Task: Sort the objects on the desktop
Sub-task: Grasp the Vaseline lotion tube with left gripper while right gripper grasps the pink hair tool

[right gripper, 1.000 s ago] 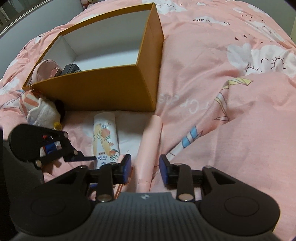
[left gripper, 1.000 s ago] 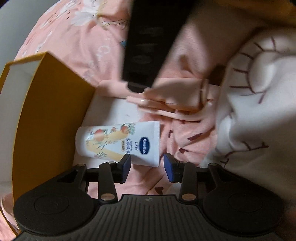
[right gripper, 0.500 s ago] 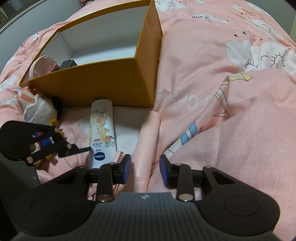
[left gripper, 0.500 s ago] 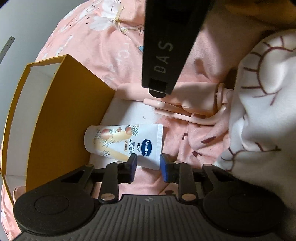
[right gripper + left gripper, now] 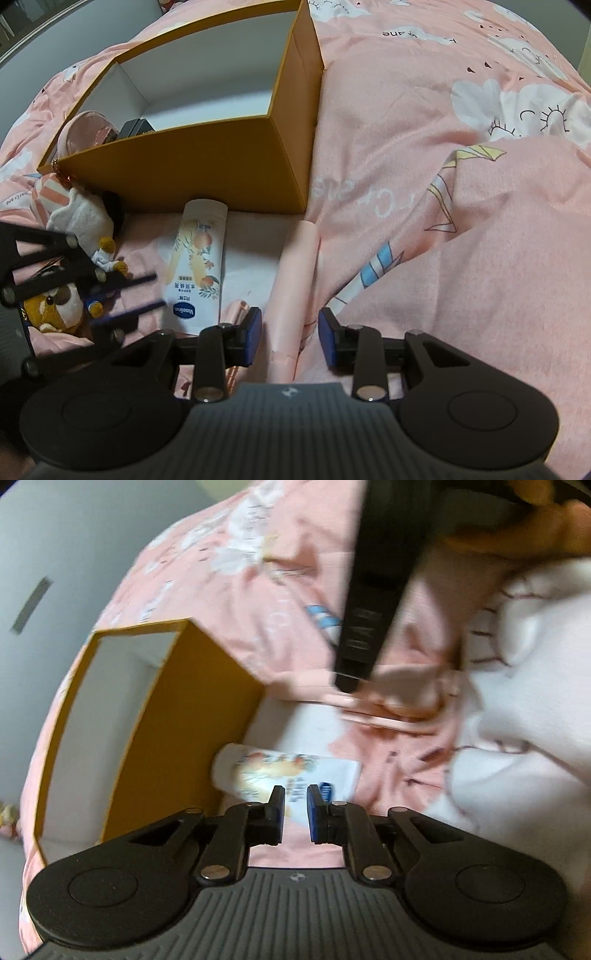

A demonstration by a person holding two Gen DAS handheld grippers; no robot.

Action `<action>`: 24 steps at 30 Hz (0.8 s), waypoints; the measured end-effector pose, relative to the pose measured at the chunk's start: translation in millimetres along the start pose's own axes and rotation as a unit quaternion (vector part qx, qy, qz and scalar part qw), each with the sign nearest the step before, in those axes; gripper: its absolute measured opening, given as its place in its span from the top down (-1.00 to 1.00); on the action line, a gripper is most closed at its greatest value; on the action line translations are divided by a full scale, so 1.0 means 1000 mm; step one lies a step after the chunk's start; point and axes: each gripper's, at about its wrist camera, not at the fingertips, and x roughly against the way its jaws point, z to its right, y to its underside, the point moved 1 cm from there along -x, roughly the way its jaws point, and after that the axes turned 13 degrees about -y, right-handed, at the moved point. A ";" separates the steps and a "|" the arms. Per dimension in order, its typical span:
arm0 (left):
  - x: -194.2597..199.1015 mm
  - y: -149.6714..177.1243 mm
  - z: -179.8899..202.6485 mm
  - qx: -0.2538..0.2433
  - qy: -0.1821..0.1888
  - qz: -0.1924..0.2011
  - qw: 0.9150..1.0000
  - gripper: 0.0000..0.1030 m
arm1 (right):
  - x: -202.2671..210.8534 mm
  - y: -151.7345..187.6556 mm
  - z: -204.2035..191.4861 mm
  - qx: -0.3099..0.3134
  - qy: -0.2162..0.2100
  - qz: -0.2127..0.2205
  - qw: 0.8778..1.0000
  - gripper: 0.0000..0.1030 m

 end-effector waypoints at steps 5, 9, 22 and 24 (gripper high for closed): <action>-0.017 0.003 0.016 -0.020 0.050 -0.019 0.998 0.40 | 0.000 -0.001 0.002 -0.004 -0.004 0.001 1.000 0.30; -0.014 0.002 0.027 -0.051 0.043 -0.020 0.998 0.04 | 0.000 -0.001 0.003 -0.001 -0.005 -0.001 1.000 0.30; -0.021 0.003 0.049 -0.083 -0.041 0.003 0.996 0.10 | 0.010 -0.002 0.000 -0.002 -0.009 0.007 1.000 0.31; -0.015 0.005 0.048 -0.083 -0.054 0.009 0.995 0.17 | 0.016 -0.001 -0.004 0.002 -0.010 0.008 1.000 0.31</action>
